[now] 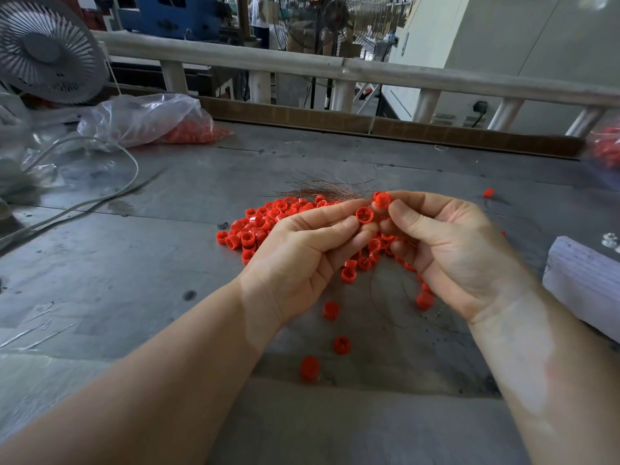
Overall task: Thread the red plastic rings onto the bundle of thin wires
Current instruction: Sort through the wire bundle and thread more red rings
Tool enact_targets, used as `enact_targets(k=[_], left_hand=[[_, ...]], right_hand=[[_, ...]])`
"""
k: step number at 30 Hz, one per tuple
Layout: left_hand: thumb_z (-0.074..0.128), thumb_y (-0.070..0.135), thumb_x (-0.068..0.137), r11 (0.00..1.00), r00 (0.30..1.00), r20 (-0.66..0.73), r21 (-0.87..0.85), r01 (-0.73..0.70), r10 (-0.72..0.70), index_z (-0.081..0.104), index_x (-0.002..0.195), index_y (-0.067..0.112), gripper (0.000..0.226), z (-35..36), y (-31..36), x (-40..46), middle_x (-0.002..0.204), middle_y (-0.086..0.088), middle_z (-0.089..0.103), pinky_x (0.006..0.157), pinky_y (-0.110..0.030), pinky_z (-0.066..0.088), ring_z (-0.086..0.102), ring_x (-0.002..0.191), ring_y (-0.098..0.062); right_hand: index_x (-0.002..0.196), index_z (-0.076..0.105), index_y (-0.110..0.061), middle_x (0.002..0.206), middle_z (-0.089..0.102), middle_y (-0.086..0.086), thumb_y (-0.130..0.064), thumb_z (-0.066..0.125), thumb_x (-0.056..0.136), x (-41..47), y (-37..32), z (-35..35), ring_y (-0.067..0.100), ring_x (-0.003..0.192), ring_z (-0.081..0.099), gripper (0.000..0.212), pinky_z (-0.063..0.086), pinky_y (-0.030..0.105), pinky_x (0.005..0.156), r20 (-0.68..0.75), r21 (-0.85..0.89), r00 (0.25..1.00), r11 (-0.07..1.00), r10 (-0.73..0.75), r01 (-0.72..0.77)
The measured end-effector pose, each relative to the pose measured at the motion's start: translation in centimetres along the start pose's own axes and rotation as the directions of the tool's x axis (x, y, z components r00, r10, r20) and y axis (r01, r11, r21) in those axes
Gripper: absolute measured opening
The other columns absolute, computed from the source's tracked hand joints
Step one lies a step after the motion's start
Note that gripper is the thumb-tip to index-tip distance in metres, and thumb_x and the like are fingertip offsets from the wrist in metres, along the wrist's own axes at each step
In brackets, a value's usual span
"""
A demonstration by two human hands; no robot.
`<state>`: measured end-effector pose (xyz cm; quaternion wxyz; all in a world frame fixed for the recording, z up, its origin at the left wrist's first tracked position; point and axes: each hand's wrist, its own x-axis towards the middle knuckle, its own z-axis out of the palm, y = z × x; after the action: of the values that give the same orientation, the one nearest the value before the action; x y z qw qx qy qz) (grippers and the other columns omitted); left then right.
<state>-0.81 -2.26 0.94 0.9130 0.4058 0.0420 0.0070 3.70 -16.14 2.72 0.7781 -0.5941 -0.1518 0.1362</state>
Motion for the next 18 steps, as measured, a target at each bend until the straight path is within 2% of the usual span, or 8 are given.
enact_targets(k=[12,18], left_hand=[[0.057,-0.002,0.064,1.000,1.000,0.018,-0.013,-0.020,0.020,0.076,0.070,0.006,0.021,0.00,-0.18,0.10,0.072,-0.009,0.071,0.061,-0.017,0.055,0.070,0.065,-0.013],[0.057,-0.002,0.065,0.999,1.000,0.021,-0.043,-0.022,0.023,0.071,0.080,0.001,0.021,-0.04,-0.20,0.23,0.074,-0.012,0.069,0.062,-0.018,0.056,0.069,0.065,-0.014]], right_hand=[[0.079,0.067,-0.010,0.071,0.072,-0.002,-0.015,0.062,0.065,0.07,-0.07,0.03,0.001,0.058,0.062,0.016,0.046,0.012,0.046,-0.045,0.035,0.999,0.999,-0.003,0.005],[0.077,0.065,-0.010,0.077,0.073,0.002,-0.018,0.064,0.065,0.17,-0.11,-0.03,0.005,0.065,0.067,0.014,0.049,0.013,0.051,-0.075,0.078,0.997,0.996,-0.033,0.039]])
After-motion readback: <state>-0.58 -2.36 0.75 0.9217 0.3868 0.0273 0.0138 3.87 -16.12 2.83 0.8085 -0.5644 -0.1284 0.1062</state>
